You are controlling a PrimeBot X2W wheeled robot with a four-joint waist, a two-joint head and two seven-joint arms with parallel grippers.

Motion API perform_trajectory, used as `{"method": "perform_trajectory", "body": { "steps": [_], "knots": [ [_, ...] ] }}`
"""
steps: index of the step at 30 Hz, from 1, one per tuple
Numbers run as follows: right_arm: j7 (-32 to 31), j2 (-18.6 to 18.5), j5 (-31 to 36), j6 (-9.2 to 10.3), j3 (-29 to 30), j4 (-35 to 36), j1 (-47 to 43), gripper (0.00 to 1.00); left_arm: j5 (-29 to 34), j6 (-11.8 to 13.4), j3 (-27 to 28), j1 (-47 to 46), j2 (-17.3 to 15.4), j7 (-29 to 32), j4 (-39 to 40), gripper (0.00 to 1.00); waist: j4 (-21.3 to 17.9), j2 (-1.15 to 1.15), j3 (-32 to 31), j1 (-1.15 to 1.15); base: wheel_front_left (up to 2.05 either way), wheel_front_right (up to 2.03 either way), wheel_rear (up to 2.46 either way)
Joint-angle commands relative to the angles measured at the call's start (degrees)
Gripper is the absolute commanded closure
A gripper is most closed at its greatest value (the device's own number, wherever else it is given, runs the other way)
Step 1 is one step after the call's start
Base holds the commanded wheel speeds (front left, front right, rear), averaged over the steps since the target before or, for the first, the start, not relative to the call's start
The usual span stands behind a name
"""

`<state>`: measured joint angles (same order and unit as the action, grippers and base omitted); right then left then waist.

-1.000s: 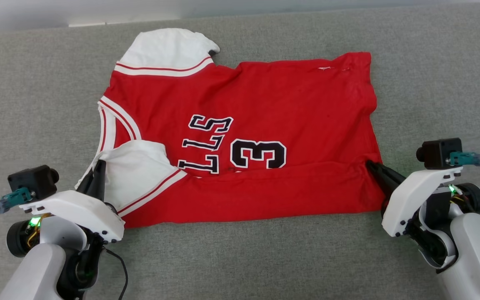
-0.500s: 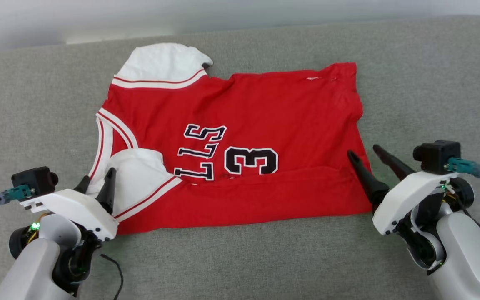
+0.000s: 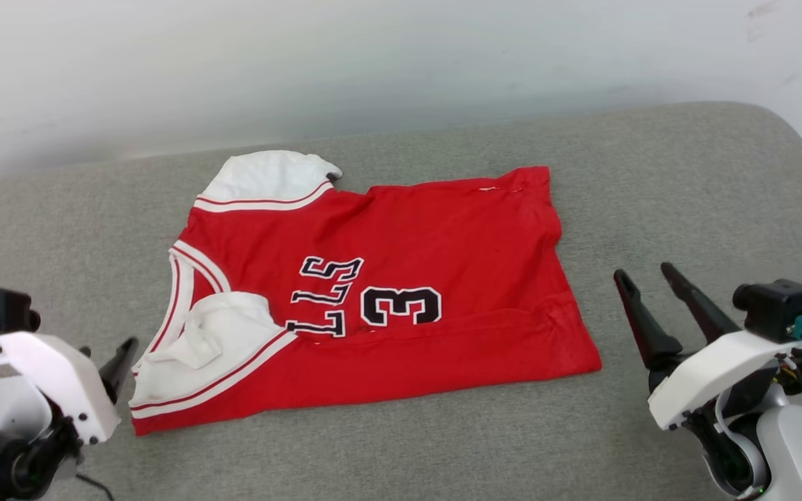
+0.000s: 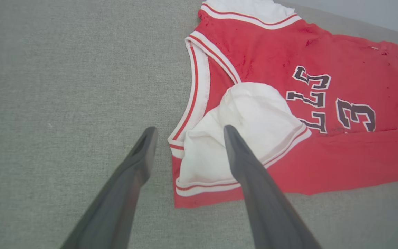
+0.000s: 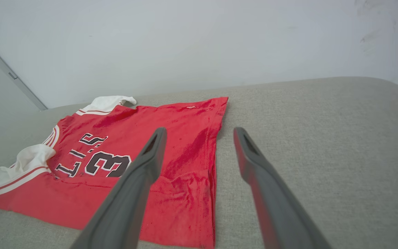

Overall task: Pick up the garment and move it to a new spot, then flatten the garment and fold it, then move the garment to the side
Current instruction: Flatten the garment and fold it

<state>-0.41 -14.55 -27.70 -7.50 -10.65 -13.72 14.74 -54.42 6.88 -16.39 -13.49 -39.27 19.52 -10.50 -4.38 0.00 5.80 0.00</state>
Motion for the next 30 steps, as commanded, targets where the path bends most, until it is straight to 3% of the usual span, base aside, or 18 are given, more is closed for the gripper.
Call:
{"method": "perform_trajectory", "body": {
  "steps": [1,8,19,20,21,22,30],
  "knots": [
    [-0.8,0.5,0.8,0.02,0.7,1.3,-1.8,0.00,-1.4,1.0,0.1,1.8,-1.3,3.1,1.7,0.00,-0.9,0.00,-0.6,0.00,0.00,0.00,0.00],
    [-4.0,2.4,2.2,0.02,2.7,6.0,-4.8,0.00,-6.9,5.4,1.3,8.0,-3.8,11.7,7.6,0.00,-2.8,0.00,1.4,0.00,0.00,0.00,0.00],
    [-5.1,3.6,1.9,0.02,3.1,7.3,-4.0,0.00,-10.5,3.3,0.3,7.2,0.0,13.2,0.1,0.00,-5.4,0.00,5.8,0.00,0.00,0.00,0.00],
    [-5.3,3.7,1.6,0.02,3.2,7.2,-4.1,0.00,-10.5,3.2,0.0,6.9,0.2,13.7,-0.4,0.27,-5.5,0.00,5.8,0.00,0.00,0.00,0.00],
    [-5.5,3.7,1.5,0.03,3.4,7.0,-4.2,0.00,-10.7,2.8,-0.2,6.6,0.8,13.7,-0.9,0.77,-5.6,0.00,5.9,0.00,0.00,0.00,0.00],
    [-5.7,3.8,1.3,0.02,3.6,6.9,-4.2,0.00,-11.2,2.6,-0.5,6.6,1.1,14.1,-1.3,1.00,-5.7,0.00,5.9,0.00,0.00,0.00,0.00],
    [-13.2,2.1,-2.4,0.02,4.8,5.3,-4.0,0.00,-10.0,1.3,0.2,3.6,1.6,11.4,-2.4,1.00,-4.9,0.00,5.0,0.00,0.00,0.00,0.00]
  ]
}}
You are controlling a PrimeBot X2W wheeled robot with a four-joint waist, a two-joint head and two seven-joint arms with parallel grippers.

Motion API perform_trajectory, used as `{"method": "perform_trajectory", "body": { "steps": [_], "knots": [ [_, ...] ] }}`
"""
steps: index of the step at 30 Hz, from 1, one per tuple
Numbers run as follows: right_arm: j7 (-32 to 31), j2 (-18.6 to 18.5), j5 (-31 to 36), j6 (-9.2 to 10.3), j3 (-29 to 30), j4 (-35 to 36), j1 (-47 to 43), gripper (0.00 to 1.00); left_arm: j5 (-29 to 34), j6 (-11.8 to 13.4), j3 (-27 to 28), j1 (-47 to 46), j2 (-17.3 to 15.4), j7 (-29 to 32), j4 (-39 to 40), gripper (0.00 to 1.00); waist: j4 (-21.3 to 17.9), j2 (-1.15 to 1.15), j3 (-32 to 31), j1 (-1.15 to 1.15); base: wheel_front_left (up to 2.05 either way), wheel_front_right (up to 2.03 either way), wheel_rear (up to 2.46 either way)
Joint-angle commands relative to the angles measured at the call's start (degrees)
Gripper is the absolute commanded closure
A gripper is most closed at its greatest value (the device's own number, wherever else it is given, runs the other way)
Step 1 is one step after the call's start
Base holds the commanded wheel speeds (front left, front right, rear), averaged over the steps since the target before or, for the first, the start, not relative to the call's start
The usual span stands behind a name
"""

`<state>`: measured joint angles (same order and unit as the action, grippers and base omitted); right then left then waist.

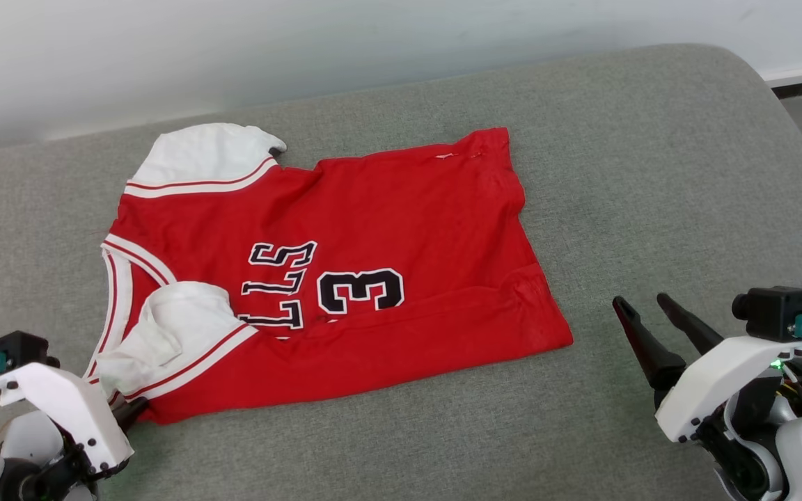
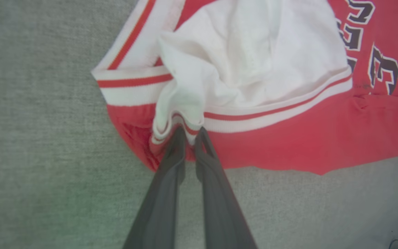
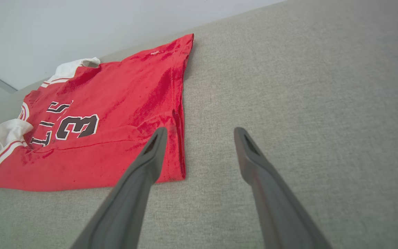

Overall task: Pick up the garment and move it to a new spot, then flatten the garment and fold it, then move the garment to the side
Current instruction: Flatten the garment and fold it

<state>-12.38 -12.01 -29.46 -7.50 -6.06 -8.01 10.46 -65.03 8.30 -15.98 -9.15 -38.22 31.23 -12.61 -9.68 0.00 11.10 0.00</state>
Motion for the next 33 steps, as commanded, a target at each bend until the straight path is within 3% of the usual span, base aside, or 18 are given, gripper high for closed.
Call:
{"method": "perform_trajectory", "body": {
  "steps": [1,12,16,24,25,26,27,33],
  "knots": [
    [-2.8,-1.1,-1.0,0.02,0.3,-0.6,0.5,0.00,0.8,-0.3,0.0,-1.0,0.3,-0.8,0.0,1.00,0.6,0.00,-0.5,0.00,0.00,0.00,0.00],
    [-18.9,-4.3,-3.1,0.02,-2.0,-5.4,4.9,0.00,3.3,0.4,1.1,-3.3,-1.8,-3.4,6.7,1.00,4.2,0.00,0.0,0.00,0.00,0.00,0.00],
    [-21.8,-3.4,-3.8,0.02,-3.9,-9.5,8.3,0.00,4.3,1.3,0.3,-3.8,-1.4,-3.2,9.2,1.00,6.0,0.00,1.6,0.00,0.00,0.00,0.00],
    [-24.4,-0.7,-6.5,0.02,-8.8,-18.8,12.1,0.00,5.0,0.9,-1.5,-4.6,0.7,-3.8,8.9,1.00,8.3,0.00,3.1,0.00,0.00,0.00,0.00],
    [-24.7,-0.6,-6.7,0.02,-9.3,-19.5,12.2,0.23,5.0,0.8,-1.6,-4.4,0.8,-3.8,8.7,1.00,8.4,0.00,3.1,0.00,0.00,0.00,0.00],
    [-24.9,-0.4,-7.3,0.01,-9.6,-20.3,12.3,0.70,4.9,0.7,-1.7,-4.2,1.0,-4.0,8.5,1.00,8.5,0.00,3.0,0.00,0.00,0.00,0.00],
    [-25.5,-0.4,-7.4,0.01,-9.9,-21.2,12.2,1.00,4.7,0.7,-1.8,-4.1,1.2,-4.1,8.1,1.00,8.6,0.00,2.8,0.00,0.00,0.00,0.00],
    [-22.7,-1.9,-8.1,0.01,-10.3,-20.6,13.6,1.00,3.5,1.2,-1.2,-2.0,1.5,-4.1,6.8,1.00,8.1,0.00,0.1,0.00,0.00,0.00,0.00]
  ]
}}
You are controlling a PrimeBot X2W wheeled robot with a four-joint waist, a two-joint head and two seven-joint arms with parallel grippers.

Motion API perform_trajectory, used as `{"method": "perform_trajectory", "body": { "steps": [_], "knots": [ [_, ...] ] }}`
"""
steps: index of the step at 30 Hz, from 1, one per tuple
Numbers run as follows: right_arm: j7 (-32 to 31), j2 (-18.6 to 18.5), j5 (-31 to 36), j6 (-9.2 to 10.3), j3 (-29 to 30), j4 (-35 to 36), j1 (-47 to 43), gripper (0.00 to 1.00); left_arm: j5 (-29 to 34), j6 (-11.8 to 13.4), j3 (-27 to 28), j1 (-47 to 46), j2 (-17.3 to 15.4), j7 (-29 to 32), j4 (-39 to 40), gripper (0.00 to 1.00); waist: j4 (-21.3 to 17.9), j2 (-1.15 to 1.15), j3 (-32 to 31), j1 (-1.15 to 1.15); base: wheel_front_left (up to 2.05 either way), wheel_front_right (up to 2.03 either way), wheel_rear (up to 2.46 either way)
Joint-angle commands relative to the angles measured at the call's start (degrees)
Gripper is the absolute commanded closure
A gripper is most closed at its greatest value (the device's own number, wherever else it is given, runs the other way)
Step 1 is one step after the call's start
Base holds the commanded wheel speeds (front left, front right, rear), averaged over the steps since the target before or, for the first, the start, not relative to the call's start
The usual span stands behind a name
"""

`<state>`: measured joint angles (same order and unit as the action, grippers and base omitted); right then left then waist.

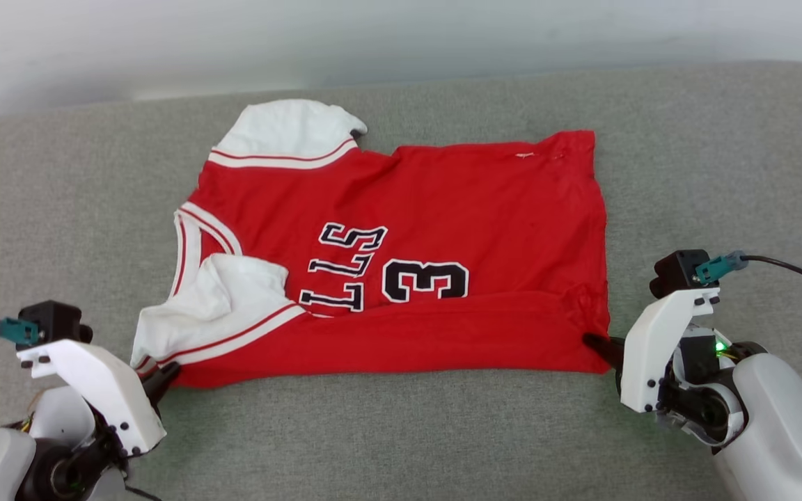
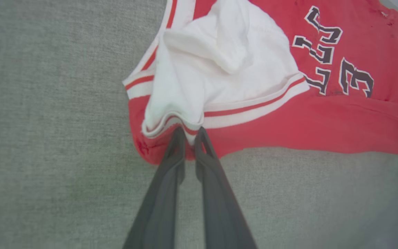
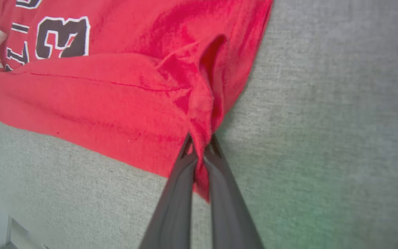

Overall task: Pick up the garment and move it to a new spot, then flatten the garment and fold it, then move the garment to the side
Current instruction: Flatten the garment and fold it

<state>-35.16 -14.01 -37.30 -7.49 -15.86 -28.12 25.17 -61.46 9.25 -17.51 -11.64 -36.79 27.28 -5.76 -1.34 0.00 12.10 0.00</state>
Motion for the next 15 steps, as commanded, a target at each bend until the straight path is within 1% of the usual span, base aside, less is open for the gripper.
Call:
{"method": "perform_trajectory", "body": {
  "steps": [1,3,9,15],
  "knots": [
    [0.5,-0.3,-0.3,0.00,-0.6,-0.1,-1.0,1.00,-0.1,0.4,0.4,1.0,0.0,-0.2,0.0,1.00,-0.3,0.00,-1.6,0.00,0.00,0.00,0.00],
    [1.5,-0.8,-0.6,0.00,-0.7,0.8,-1.0,1.00,-0.7,0.6,0.6,2.3,0.1,-0.2,0.2,1.00,-0.5,0.00,-3.2,0.00,0.00,0.00,0.00],
    [2.3,-2.3,-1.1,0.01,-1.1,3.5,-4.3,1.00,-1.3,3.0,1.3,8.4,-0.6,-1.1,2.5,1.00,-0.7,0.00,-8.5,0.00,0.00,0.00,0.00],
    [1.0,-4.0,-1.5,0.02,0.1,8.3,-11.5,1.00,-2.1,5.7,2.0,16.8,-1.0,-2.0,6.7,1.00,-0.4,0.00,-12.2,0.00,0.00,0.00,0.00]
  ]
}}
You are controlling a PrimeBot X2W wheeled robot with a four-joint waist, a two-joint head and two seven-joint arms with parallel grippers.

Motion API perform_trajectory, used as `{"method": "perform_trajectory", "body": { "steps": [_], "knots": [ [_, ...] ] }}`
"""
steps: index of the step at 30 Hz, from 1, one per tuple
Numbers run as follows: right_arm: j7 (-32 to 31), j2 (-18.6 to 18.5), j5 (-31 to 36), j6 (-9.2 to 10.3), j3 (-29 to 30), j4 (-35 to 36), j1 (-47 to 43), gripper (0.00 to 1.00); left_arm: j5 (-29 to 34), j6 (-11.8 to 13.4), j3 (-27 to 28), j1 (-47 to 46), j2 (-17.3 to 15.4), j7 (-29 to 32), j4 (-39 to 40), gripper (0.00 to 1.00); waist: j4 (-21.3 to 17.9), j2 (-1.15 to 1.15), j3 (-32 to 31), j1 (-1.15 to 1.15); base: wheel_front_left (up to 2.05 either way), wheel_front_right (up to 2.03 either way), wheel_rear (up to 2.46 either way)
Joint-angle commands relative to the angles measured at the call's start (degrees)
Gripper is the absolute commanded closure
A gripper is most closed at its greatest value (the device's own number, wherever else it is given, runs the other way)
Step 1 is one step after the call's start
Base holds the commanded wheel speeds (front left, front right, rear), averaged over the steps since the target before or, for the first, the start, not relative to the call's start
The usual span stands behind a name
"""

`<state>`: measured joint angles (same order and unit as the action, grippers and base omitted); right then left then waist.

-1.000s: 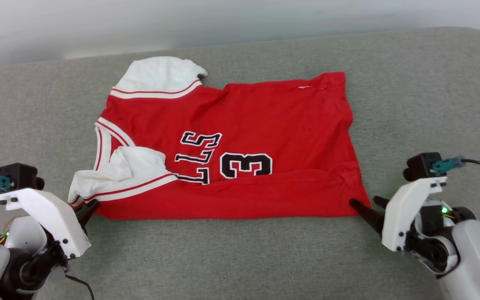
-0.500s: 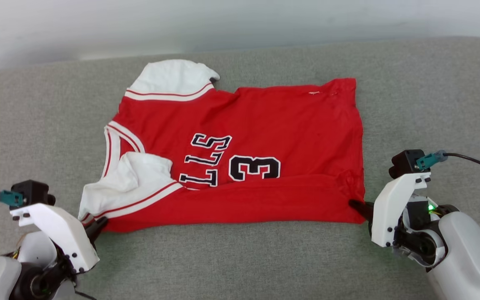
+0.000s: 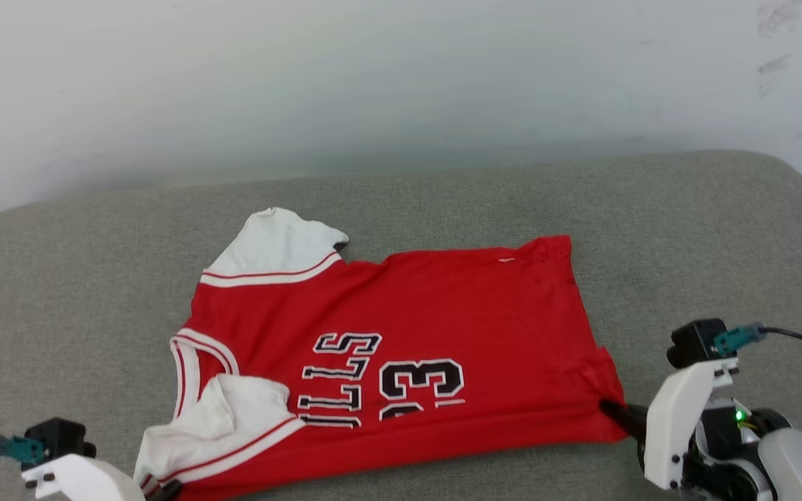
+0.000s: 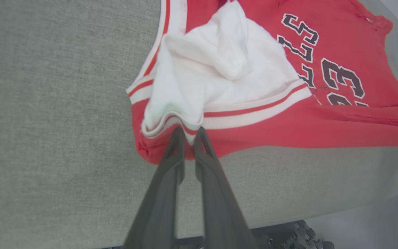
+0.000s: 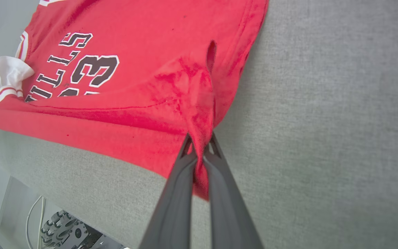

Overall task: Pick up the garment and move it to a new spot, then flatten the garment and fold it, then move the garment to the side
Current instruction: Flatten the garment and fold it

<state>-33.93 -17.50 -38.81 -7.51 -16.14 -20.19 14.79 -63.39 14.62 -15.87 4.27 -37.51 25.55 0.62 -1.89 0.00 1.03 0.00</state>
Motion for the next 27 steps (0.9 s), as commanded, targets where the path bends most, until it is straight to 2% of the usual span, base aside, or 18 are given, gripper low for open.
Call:
{"method": "perform_trajectory", "body": {
  "steps": [1,4,7,8,9,10,11,17,23,27],
  "knots": [
    [-0.5,-0.8,0.3,0.04,0.9,1.2,-2.6,1.00,-0.4,0.8,0.5,2.4,-0.3,-0.4,1.0,1.00,0.2,0.00,-1.5,0.00,0.00,0.00,0.00],
    [-1.8,-0.6,0.8,0.04,2.7,4.0,-6.7,1.00,-1.0,1.5,0.3,5.5,0.6,-1.0,2.6,1.00,0.3,0.00,-1.8,0.00,0.00,0.00,0.00],
    [-2.7,0.4,1.7,0.04,4.7,5.6,-10.5,1.00,-1.2,0.9,0.1,6.4,2.1,-2.4,2.6,1.00,0.6,0.00,-1.8,0.00,0.00,0.00,0.00],
    [-2.9,0.8,2.2,0.04,5.4,5.8,-11.6,0.86,-1.6,0.5,-0.3,6.3,2.9,-2.4,2.2,1.00,0.6,0.00,-1.8,0.00,0.00,0.00,0.00],
    [-3.0,1.4,2.5,0.04,6.0,5.9,-12.5,0.53,-1.7,0.3,-0.9,6.2,3.4,-2.1,1.8,0.93,0.6,0.00,-1.7,0.00,0.00,0.00,0.00],
    [-2.7,2.1,2.9,0.03,6.6,6.2,-13.0,0.00,-1.7,0.1,-1.1,5.8,3.7,-2.3,1.4,0.53,0.6,0.00,-1.7,0.00,0.00,0.00,0.00],
    [-2.4,2.6,3.3,0.03,7.1,6.5,-13.6,0.00,-1.9,-0.1,-1.2,5.3,4.2,-2.4,1.0,0.00,0.6,0.00,-1.5,0.00,0.00,0.00,0.00],
    [2.1,4.4,5.3,0.03,7.9,10.2,-15.0,0.00,0.7,-0.6,-0.8,3.0,4.4,-5.8,-0.4,0.00,-0.1,0.00,-0.9,0.00,0.00,0.00,0.00],
    [13.9,5.8,11.0,0.03,10.6,15.7,-14.0,0.00,6.8,1.1,0.1,-0.5,3.7,-12.0,1.4,0.00,-0.8,0.00,-0.7,0.00,0.00,0.00,0.00],
    [18.0,7.2,14.4,0.03,11.7,18.9,-12.9,0.00,10.6,2.2,0.4,-4.0,4.1,-15.9,2.9,0.00,-1.6,0.00,0.5,0.00,0.00,0.00,0.00]
  ]
}}
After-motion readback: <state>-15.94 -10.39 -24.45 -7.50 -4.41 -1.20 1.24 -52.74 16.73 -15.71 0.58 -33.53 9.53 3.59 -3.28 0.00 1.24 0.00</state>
